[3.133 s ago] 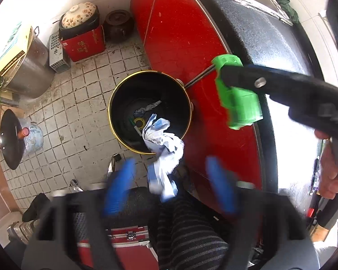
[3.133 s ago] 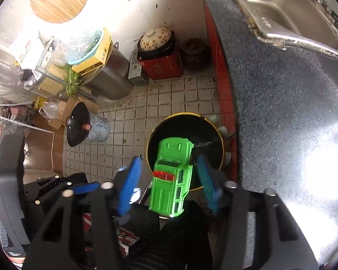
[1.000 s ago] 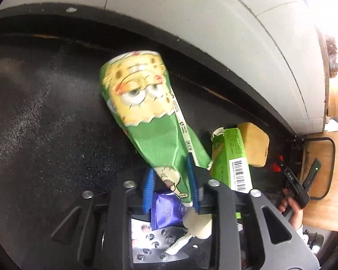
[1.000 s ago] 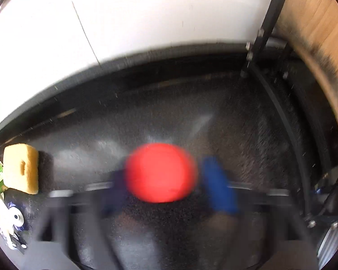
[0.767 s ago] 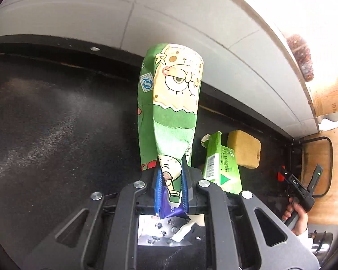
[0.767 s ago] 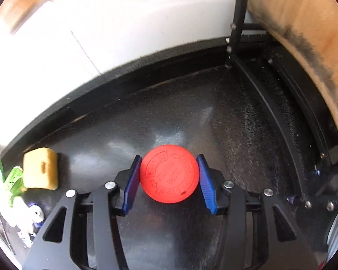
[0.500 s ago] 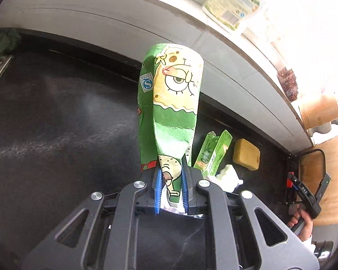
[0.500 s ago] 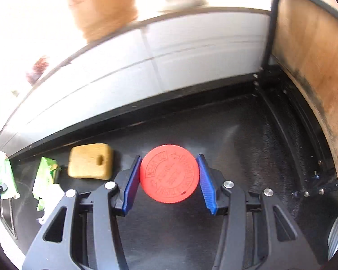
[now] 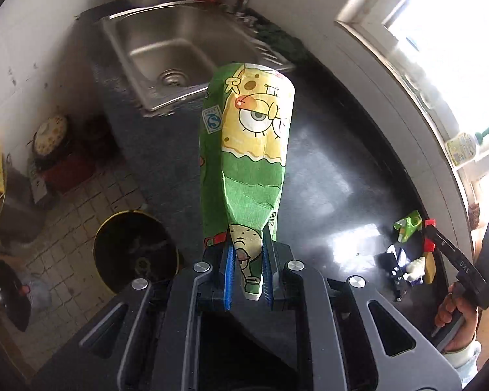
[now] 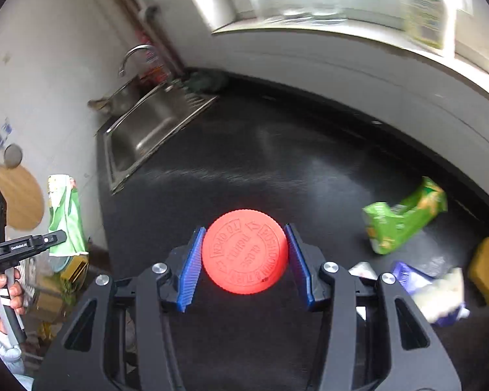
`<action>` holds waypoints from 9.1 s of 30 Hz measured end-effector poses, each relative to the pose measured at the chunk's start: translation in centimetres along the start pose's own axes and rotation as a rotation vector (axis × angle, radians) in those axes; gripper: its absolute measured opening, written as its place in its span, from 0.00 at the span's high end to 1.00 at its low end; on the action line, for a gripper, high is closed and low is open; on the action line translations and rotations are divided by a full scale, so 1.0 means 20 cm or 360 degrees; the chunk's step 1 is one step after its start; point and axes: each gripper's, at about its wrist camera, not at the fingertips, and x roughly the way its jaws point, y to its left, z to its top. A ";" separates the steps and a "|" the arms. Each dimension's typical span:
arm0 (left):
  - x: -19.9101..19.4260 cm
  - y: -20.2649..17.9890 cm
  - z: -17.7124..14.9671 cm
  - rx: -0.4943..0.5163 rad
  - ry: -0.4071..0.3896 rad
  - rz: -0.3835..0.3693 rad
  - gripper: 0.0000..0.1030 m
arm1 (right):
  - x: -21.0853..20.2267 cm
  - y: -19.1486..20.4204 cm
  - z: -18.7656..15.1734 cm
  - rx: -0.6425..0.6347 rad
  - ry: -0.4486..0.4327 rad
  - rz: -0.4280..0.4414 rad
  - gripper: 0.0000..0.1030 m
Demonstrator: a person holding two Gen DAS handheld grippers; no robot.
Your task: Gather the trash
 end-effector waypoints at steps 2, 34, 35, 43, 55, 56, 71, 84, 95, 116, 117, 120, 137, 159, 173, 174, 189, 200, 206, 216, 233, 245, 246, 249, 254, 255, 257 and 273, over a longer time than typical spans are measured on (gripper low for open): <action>-0.07 0.24 -0.11 -0.0144 -0.0024 0.0103 0.87 | 0.17 0.31 0.01 -0.0150 0.0128 0.0178 0.53; 0.29 1.28 -0.89 -0.0916 0.0289 0.0337 0.87 | 1.31 1.69 -0.48 -0.1012 0.0940 0.0210 0.52; 0.30 1.28 -0.89 -0.0911 0.0300 0.0344 0.87 | 1.33 1.69 -0.49 -0.1019 0.0945 0.0201 0.52; 0.47 1.22 -0.78 -0.0854 0.0340 0.0242 0.87 | 1.41 1.70 -0.51 -0.1004 0.0981 0.0184 0.52; 0.39 1.15 -0.59 -0.0813 0.0298 0.0300 0.06 | 0.96 1.68 -0.16 -0.0889 0.0502 0.0338 0.07; 0.37 1.12 -0.55 -0.0739 0.0280 0.0358 0.06 | 0.89 1.60 -0.11 -0.0857 0.0416 0.0306 0.07; 0.67 -0.50 0.00 0.0658 0.0236 0.0095 0.06 | -0.36 -0.66 -0.44 0.0665 -0.0051 -0.0994 0.07; 1.03 -1.96 -0.23 0.1616 0.0324 -0.0121 0.06 | -0.80 -1.17 -1.09 0.1341 -0.0091 -0.1161 0.07; 1.38 -2.40 -0.36 0.1811 0.0429 0.0024 0.06 | -0.73 -1.60 -0.81 0.1485 -0.0166 -0.1039 0.07; 1.35 -2.04 -0.18 0.1413 0.0431 -0.0052 0.51 | -0.63 -1.55 -0.45 0.1296 -0.0342 -0.0773 0.72; 1.28 -1.95 -0.14 0.1364 0.0382 -0.0032 0.51 | -0.63 -1.50 -0.40 0.1265 -0.0349 -0.0749 0.72; 1.05 -1.64 -0.06 0.1177 0.0263 0.0023 0.51 | -0.57 -1.29 -0.24 0.1073 -0.0337 -0.0666 0.72; -0.25 0.55 -0.19 -0.0193 -0.0078 0.0737 0.51 | 0.57 0.76 0.10 -0.0275 0.0252 0.0155 0.72; -0.13 1.00 -0.69 -0.0682 0.0094 0.0656 0.51 | 1.06 1.56 -0.36 -0.0937 0.0777 0.0174 0.72; -0.01 1.01 -0.61 -0.0625 0.0138 0.0606 0.51 | 1.08 1.54 -0.34 -0.0920 0.0781 0.0136 0.72; -0.01 1.01 -0.61 -0.0622 0.0141 0.0603 0.51 | 1.08 1.54 -0.34 -0.0920 0.0785 0.0138 0.72; 0.05 0.99 -0.50 -0.0565 0.0147 0.0527 0.44 | 1.12 1.57 -0.24 -0.0732 0.0872 0.0278 0.61; -0.15 0.89 -0.25 -0.0447 -0.0015 0.0662 0.06 | 0.59 1.20 0.28 -0.0509 0.0159 0.0042 0.07; 0.00 0.42 -0.07 -0.0009 -0.0033 0.0576 0.06 | 0.22 0.25 0.27 -0.0051 -0.0017 -0.0519 0.07; 0.55 -0.69 -0.04 0.0868 0.0284 0.0163 0.06 | -0.54 -0.92 -0.35 0.0747 -0.0063 -0.1126 0.07; 1.09 -1.76 -0.56 0.1273 0.0632 -0.0002 0.06 | -1.13 -1.31 -1.40 0.1555 -0.0045 -0.1320 0.07; 1.16 -1.77 -0.72 0.0801 0.0741 0.0143 0.06 | -1.19 -1.23 -1.69 0.1727 -0.0066 -0.1275 0.07; 1.17 -1.76 -0.73 0.0766 0.0727 0.0184 0.06 | -1.18 -1.22 -1.70 0.1727 -0.0068 -0.1264 0.07; 1.20 -1.75 -0.75 0.0745 0.0658 0.0261 0.07 | -1.17 -1.21 -1.76 0.1728 -0.0065 -0.1245 0.07; 1.17 -1.80 -0.74 0.0842 0.0518 0.0169 0.35 | -1.15 -1.17 -1.79 0.1735 -0.0071 -0.1231 0.07; 1.16 -1.81 -0.73 0.0852 0.0516 0.0125 0.44 | -1.15 -1.16 -1.79 0.1731 -0.0072 -0.1225 0.07; 1.15 -1.83 -0.73 0.0850 0.0538 0.0054 0.65 | -1.13 -1.16 -1.79 0.1716 -0.0072 -0.1216 0.07; 1.07 -1.65 -0.54 0.0918 0.0374 0.0085 0.96 | -0.88 -1.12 -1.40 0.1416 -0.0025 -0.0995 0.07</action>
